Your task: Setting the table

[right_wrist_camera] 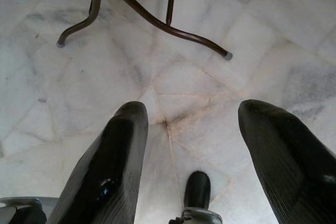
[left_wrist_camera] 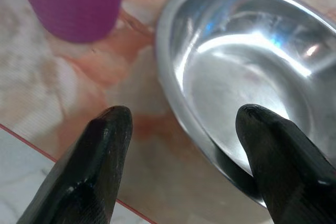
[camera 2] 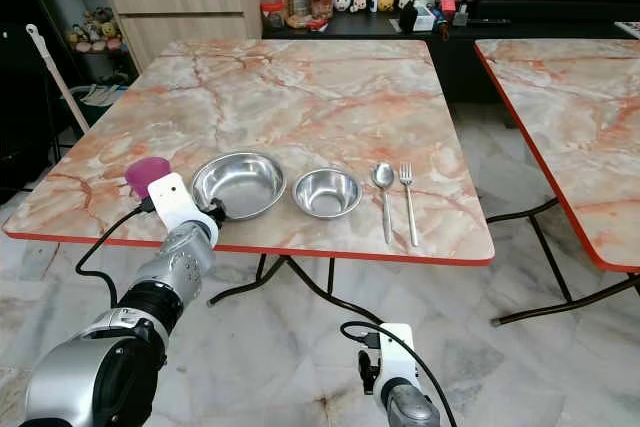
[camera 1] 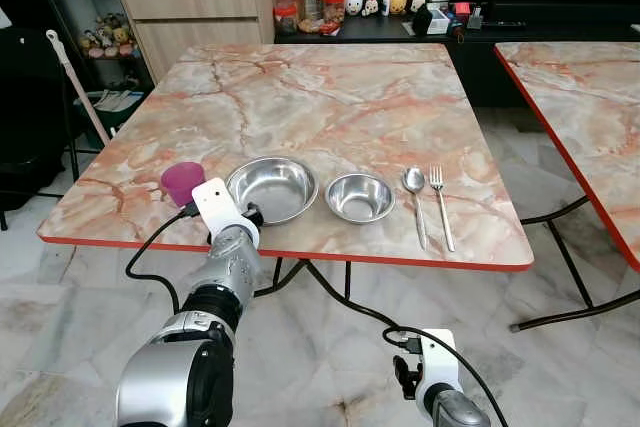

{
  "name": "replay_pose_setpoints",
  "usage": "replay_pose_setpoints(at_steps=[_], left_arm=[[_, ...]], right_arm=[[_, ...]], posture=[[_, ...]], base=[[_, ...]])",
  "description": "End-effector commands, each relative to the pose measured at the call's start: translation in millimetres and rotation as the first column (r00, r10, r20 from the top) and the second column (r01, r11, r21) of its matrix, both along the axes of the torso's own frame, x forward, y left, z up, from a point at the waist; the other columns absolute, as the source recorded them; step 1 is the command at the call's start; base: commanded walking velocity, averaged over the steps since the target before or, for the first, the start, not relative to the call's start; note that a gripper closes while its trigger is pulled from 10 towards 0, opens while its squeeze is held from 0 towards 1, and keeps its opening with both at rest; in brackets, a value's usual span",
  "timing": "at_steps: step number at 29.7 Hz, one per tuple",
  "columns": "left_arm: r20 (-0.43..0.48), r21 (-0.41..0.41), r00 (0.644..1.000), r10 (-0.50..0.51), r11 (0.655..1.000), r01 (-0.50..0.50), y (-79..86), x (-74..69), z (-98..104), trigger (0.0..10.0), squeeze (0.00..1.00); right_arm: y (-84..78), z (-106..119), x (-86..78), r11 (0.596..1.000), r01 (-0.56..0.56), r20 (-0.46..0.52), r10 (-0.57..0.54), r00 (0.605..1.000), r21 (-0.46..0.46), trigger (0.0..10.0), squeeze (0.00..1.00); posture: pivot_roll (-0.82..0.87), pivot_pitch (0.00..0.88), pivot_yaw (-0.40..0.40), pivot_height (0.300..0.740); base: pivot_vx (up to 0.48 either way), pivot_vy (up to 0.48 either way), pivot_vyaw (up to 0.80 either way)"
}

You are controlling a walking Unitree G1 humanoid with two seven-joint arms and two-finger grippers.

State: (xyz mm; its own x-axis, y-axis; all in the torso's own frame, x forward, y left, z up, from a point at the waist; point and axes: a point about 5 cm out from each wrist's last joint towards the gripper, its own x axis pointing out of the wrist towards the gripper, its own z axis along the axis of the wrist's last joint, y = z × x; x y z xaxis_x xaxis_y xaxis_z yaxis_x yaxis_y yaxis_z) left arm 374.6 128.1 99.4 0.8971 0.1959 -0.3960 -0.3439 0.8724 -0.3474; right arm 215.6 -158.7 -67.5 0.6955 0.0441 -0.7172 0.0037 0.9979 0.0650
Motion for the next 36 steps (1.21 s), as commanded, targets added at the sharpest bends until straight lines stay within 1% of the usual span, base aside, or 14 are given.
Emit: replay_pose_setpoints(at_steps=[1,2,6,13,14,33,36], left_arm=[[-0.007,-0.038,1.0,-0.009,0.999,0.008,-5.0,2.0,2.2,10.0,0.0],[-0.007,-0.038,1.0,-0.009,0.999,0.008,-5.0,2.0,2.2,10.0,0.0],[-0.02,-0.086,1.0,-0.013,0.996,0.011,-8.4,1.6,0.2,10.0,0.0],[-0.022,-0.096,1.0,-0.007,0.995,0.005,-8.7,1.7,0.3,10.0,0.0],[-0.021,-0.101,1.0,-0.001,0.995,-0.001,-7.9,1.9,0.5,0.0,0.0],[-0.037,-0.108,0.999,0.039,0.993,-0.043,-0.7,1.5,-0.4,0.0,0.0],[-0.055,-0.082,0.997,0.05,0.995,-0.055,2.2,0.2,-2.4,0.0,0.0]], right_arm=[[1.6,-0.6,-1.1,1.0,0.012,0.001,-0.012,1.0,0.012,10.0,0.0],[1.6,-0.6,-1.1,1.0,0.012,0.001,-0.012,1.0,0.012,10.0,0.0],[2.0,-0.5,-0.9,1.0,0.012,0.002,-0.012,1.0,0.014,10.0,0.0],[2.5,-0.3,-0.5,1.0,0.011,0.002,-0.011,1.0,0.016,10.0,0.0],[3.1,0.0,0.0,1.0,0.009,0.003,-0.009,1.0,0.017,10.0,0.0],[5.1,2.4,4.5,1.0,0.0,0.01,-0.001,1.0,0.019,10.0,0.0],[5.5,2.7,5.2,1.0,-0.003,0.01,0.002,1.0,0.018,10.0,0.0]], posture=[[-0.01,0.003,0.05,0.728],[-0.01,0.003,0.05,0.728],[-0.01,0.001,0.05,0.728],[-0.01,0.0,0.05,0.728],[0.0,0.0,0.049,0.728],[0.01,0.0,0.043,0.728],[0.01,0.0,0.042,0.728]], base=[[0.0,0.0,0.0],[0.0,0.0,0.0],[0.0,0.0,0.0],[0.0,0.0,0.0],[0.0,0.0,0.0],[0.0,0.0,0.0],[0.0,0.0,0.0]])
